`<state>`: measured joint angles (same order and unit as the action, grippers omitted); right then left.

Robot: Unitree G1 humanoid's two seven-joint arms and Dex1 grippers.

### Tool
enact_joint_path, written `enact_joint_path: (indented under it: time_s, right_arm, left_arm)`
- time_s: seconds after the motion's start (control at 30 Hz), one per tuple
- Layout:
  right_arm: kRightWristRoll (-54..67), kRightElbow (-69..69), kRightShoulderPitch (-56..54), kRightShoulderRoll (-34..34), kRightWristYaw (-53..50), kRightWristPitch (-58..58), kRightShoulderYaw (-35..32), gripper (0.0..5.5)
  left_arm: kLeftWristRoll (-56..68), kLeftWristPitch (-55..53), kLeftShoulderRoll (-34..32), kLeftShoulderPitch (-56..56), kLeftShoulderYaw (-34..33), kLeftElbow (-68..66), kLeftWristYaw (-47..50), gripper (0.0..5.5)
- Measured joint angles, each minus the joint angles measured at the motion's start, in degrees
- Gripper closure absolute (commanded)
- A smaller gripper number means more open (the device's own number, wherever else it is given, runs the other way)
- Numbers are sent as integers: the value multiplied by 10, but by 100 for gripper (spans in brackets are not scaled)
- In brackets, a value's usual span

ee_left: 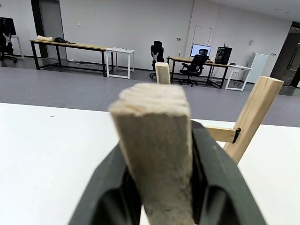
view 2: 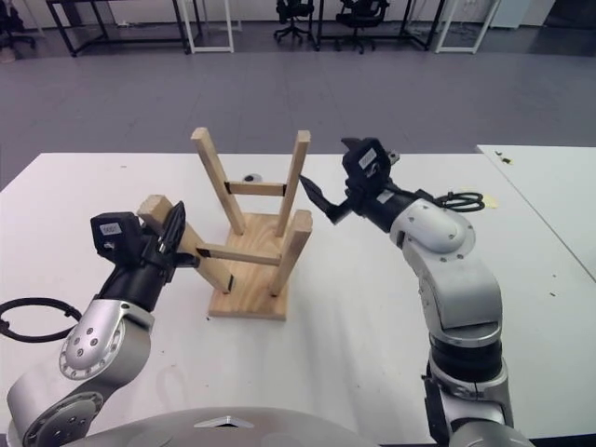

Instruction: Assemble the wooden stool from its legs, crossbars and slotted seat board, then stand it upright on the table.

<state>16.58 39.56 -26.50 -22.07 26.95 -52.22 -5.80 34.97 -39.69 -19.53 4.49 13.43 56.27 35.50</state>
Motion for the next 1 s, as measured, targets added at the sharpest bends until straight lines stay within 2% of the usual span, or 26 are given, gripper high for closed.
enact_joint_path:
  time_s: [0.13, 0.2, 0.27, 0.4, 0.5, 0.6, 0.73, 0.87, 0.9, 1.0]
  right_arm:
    - [11, 41, -167, 101, -122, -168, 6, 67]
    - [-5, 51, -204, 114, -163, -208, 47, 67]
    - [-32, 57, -203, 75, -178, -214, 113, 67]
    - [-105, 18, -194, -39, -185, -181, 300, 67]
    - [-158, -18, -164, -66, -189, -143, 404, 67]
    - [-188, -33, -124, -89, -178, -125, 472, 67]
    - [-236, -47, -66, -90, -192, -58, 480, 67]
    - [-254, -57, -26, -80, -193, -11, 454, 67]
    - [-255, -64, -22, -73, -193, -4, 447, 67]
    - [-268, -82, -20, -61, -189, 8, 428, 67]
  left_arm:
    - [-24, -2, 59, -54, 2, -60, -17, 447]
    - [-51, -2, 92, -88, 12, -100, -27, 447]
    - [-70, -2, 107, -101, 24, -116, -35, 447]
    - [-115, -12, 138, -127, 59, -137, -49, 447]
    - [-140, -23, 156, -143, 79, -146, -64, 447]
    - [-159, -36, 170, -142, 93, -147, -76, 447]
    - [-178, -39, 185, -140, 98, -161, -85, 447]
    - [-200, -35, 194, -141, 106, -174, -100, 447]
    - [-201, -34, 194, -141, 106, -177, -102, 411]
    - [-219, -35, 188, -142, 114, -196, -139, 357]
